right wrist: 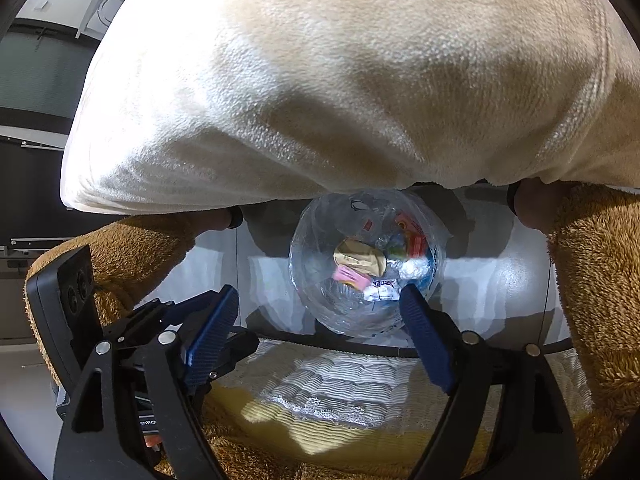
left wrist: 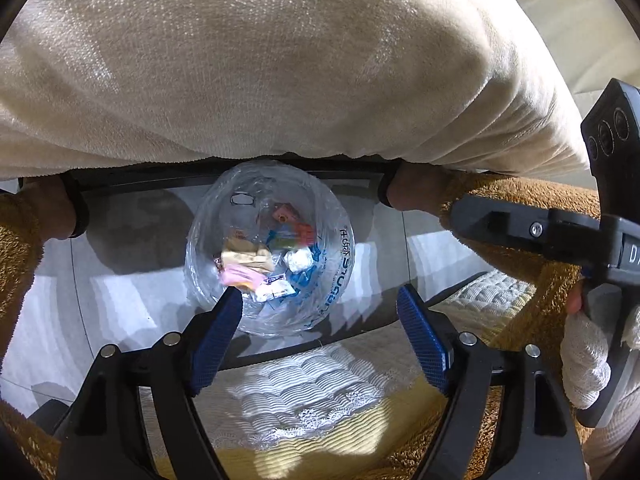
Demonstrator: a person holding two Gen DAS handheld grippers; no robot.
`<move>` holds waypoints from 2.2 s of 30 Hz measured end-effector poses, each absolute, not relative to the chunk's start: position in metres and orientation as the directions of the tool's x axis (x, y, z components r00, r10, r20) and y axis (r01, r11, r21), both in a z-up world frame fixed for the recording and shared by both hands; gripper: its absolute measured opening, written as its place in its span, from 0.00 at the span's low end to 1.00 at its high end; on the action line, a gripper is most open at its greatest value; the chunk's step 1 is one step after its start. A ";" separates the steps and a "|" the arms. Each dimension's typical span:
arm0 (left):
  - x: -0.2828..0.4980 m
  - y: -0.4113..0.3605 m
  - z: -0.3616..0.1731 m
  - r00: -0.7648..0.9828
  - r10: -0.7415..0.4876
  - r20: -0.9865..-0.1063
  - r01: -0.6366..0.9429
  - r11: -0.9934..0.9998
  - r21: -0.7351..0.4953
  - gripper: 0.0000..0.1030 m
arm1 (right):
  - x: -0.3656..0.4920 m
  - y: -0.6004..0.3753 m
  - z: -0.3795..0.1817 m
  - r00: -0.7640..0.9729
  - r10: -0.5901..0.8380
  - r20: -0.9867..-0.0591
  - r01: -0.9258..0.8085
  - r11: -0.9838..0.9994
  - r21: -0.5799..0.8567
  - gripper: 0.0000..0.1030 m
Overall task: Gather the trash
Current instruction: 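Open both tools over the bag to drop the candy bag and pink pack, then raise both tools back over the bed toward the blue wrapper and white bag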
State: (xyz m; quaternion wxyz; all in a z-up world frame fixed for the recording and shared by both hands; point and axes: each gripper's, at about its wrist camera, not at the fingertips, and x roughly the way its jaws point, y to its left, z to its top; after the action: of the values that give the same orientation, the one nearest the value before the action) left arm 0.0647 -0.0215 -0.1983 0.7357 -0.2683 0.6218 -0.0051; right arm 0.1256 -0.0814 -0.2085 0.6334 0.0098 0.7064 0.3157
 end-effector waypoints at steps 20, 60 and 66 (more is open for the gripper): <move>0.055 -0.015 -0.168 0.338 -0.322 -0.884 -0.272 0.866 -0.419 0.76 | 0.110 -0.085 -0.169 -0.081 0.493 -0.866 -0.512 0.725 0.460 0.79; 0.146 0.067 -0.026 0.684 -0.033 -0.729 -0.147 0.972 -0.182 0.76 | 0.217 -0.036 -0.021 0.362 0.683 -0.635 -0.746 0.621 0.242 0.79; 0.182 0.094 -0.028 0.671 -0.016 -0.742 -0.179 0.967 -0.183 0.76 | 0.242 -0.023 -0.022 0.368 0.676 -0.639 -0.741 0.628 0.238 0.79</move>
State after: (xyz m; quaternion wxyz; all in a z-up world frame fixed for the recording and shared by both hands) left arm 0.1820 0.0941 -0.0280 0.9059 -0.1209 0.4034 0.0447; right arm 0.2424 -0.0226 -0.0224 0.8258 -0.0446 0.3637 0.4288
